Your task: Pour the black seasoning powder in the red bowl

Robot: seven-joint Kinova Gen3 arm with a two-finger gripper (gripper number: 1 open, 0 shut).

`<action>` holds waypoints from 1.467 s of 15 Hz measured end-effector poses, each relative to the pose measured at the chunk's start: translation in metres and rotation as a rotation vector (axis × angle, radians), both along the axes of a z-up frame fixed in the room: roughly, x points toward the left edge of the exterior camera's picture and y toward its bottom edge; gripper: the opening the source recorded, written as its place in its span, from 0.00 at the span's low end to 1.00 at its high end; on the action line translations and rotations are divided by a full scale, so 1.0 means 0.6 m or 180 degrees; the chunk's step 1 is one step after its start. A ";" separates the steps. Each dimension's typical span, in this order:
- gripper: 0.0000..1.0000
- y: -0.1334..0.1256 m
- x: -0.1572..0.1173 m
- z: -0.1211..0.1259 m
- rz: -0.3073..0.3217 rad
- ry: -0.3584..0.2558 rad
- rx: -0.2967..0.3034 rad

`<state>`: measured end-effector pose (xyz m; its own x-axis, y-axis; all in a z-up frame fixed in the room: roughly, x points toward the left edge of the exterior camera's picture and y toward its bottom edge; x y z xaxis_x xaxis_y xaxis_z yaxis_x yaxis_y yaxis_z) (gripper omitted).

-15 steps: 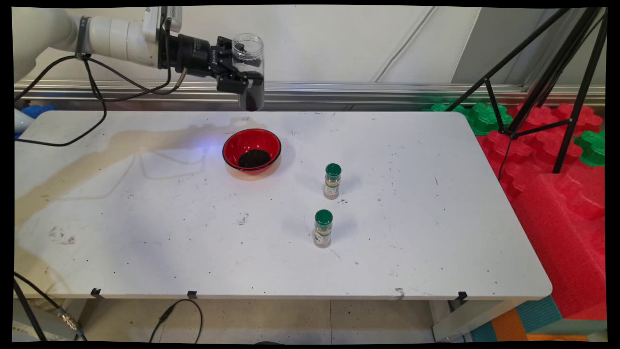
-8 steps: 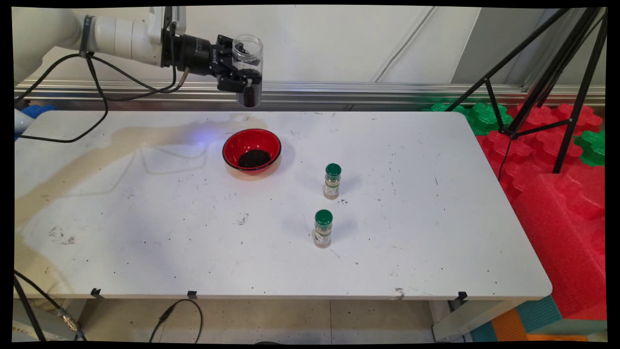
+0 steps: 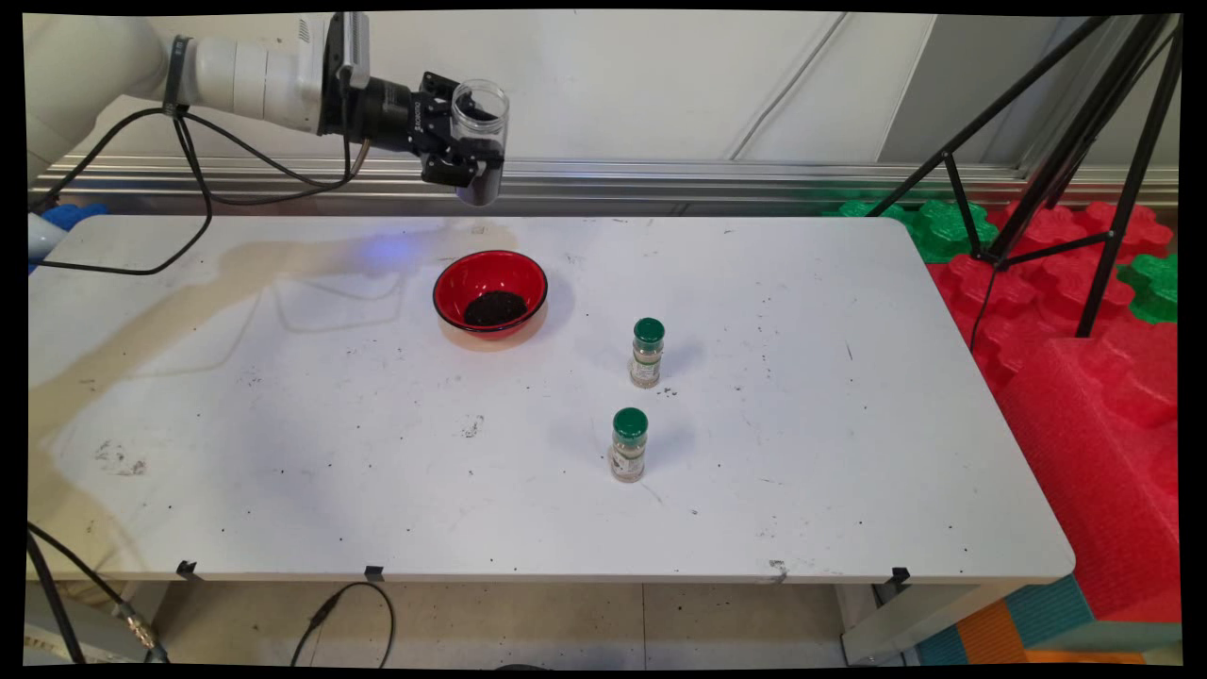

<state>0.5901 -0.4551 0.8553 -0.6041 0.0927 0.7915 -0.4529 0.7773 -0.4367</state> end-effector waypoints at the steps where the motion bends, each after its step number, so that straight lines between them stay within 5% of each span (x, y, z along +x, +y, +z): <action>1: 0.00 -0.001 0.002 -0.002 -0.0017 -0.0048 -0.0030; 22: 0.00 0.004 0.003 -0.051 -0.0577 -0.1169 -0.1009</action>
<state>0.5916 -0.4525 0.8249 -0.7889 0.4225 0.4463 -0.0957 0.6329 -0.7683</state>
